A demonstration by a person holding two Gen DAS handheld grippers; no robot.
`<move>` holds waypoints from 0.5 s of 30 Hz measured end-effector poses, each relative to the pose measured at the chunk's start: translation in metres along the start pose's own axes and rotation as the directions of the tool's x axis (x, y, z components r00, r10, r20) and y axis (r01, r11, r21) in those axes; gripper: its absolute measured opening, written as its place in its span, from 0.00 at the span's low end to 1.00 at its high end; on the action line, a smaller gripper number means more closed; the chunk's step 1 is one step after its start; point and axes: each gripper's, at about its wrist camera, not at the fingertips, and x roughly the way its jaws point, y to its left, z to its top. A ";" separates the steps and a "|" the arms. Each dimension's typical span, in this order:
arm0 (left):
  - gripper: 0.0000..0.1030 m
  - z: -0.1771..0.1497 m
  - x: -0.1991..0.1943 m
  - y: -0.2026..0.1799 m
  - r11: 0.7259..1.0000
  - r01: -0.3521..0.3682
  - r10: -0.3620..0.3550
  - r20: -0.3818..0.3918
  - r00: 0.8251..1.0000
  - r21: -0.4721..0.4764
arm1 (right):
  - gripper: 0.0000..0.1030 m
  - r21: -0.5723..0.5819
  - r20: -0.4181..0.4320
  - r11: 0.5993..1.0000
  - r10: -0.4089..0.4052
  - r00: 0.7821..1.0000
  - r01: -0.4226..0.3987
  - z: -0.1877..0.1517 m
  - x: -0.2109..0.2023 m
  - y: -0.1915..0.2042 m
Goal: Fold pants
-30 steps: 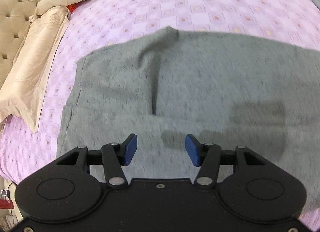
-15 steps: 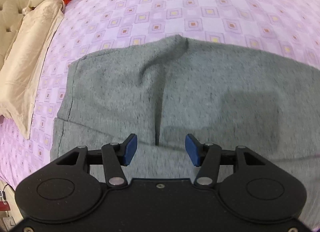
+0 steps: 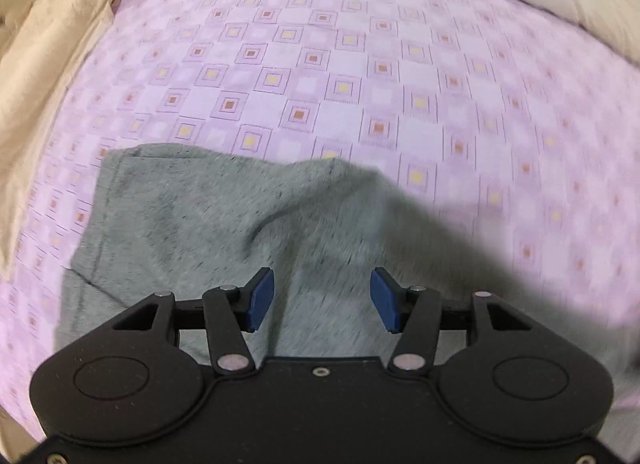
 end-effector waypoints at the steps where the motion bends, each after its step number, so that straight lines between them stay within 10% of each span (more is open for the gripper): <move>1: 0.58 0.005 0.002 0.000 1.000 0.013 -0.013 -0.007 1.000 -0.018 | 0.02 -0.020 -0.007 1.000 -0.008 1.000 0.007 -0.006 -0.002 0.011; 15: 0.63 0.016 0.057 -0.051 0.998 0.024 -0.036 -0.228 0.973 -0.055 | 0.02 -0.004 -0.025 0.980 -0.201 0.979 0.201 -0.035 0.004 0.082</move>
